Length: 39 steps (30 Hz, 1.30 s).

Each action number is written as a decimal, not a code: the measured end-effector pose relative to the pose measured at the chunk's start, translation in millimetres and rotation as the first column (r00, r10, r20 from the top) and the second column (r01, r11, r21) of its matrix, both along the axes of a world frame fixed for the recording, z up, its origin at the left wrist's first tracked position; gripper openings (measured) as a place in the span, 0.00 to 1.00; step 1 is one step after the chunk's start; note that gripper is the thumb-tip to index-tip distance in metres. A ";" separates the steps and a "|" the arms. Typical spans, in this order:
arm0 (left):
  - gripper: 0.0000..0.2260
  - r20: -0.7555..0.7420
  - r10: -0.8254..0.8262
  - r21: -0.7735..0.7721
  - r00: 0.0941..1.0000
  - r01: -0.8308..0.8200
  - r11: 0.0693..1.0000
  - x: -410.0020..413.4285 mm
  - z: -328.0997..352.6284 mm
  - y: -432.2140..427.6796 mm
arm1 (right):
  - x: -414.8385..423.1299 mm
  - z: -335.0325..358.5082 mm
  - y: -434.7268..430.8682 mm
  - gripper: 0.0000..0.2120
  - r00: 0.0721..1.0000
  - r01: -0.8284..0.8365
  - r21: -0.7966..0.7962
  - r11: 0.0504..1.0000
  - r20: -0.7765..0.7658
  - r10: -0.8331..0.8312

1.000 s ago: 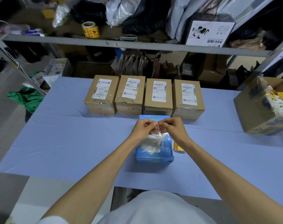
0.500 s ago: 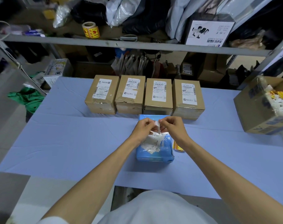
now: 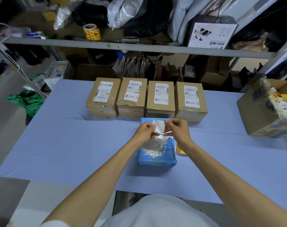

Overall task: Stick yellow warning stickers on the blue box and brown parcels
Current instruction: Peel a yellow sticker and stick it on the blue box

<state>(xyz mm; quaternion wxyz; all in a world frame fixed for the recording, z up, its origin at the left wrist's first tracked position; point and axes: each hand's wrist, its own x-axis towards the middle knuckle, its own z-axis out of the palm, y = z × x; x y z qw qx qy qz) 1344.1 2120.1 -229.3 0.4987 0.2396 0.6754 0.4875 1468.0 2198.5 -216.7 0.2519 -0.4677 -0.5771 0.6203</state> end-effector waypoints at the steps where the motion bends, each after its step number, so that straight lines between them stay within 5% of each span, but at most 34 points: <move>1: 0.09 0.022 0.009 -0.015 1.000 -0.009 1.000 -0.1 -0.2 1.1 | 0.3 0.7 0.4 0.08 1.000 0.005 -0.012 1.000 -0.004 -0.005; 4: 0.08 0.161 0.053 -0.051 0.986 -0.046 0.998 2.1 1.6 4.4 | -1.0 2.4 -1.3 0.08 0.999 -0.042 -0.007 0.999 0.002 0.042; 8: 0.20 0.029 -0.055 -0.060 0.998 0.056 0.997 2.8 -0.8 6.1 | -4.0 3.9 -5.1 0.09 0.996 -0.090 -0.010 0.996 -0.026 0.089; 15: 0.11 0.070 0.082 -0.088 0.994 -0.076 0.993 -4.1 -2.3 -2.5 | 2.7 -3.2 7.6 0.09 0.979 0.185 0.022 0.982 0.084 -0.187; 19: 0.13 0.100 0.153 -0.113 0.983 -0.142 0.983 -4.8 2.9 -3.9 | 4.5 -5.2 8.5 0.09 0.972 0.206 0.026 0.978 0.107 -0.208; 28: 0.22 -0.243 0.120 -0.101 0.962 -0.149 0.984 -0.6 4.9 3.2 | -6.4 -2.1 -3.1 0.06 0.985 0.135 0.045 0.990 0.106 -0.140; 35: 0.13 -0.146 0.026 -0.179 0.989 -0.053 0.982 4.0 8.5 1.0 | -8.4 -0.6 -5.5 0.07 0.983 0.135 0.048 0.990 0.118 -0.140; 39: 0.07 -0.243 0.086 -0.091 0.966 -0.112 0.990 9.5 7.2 -1.3 | -8.6 -2.1 -7.3 0.07 0.977 0.138 0.078 0.987 0.151 -0.149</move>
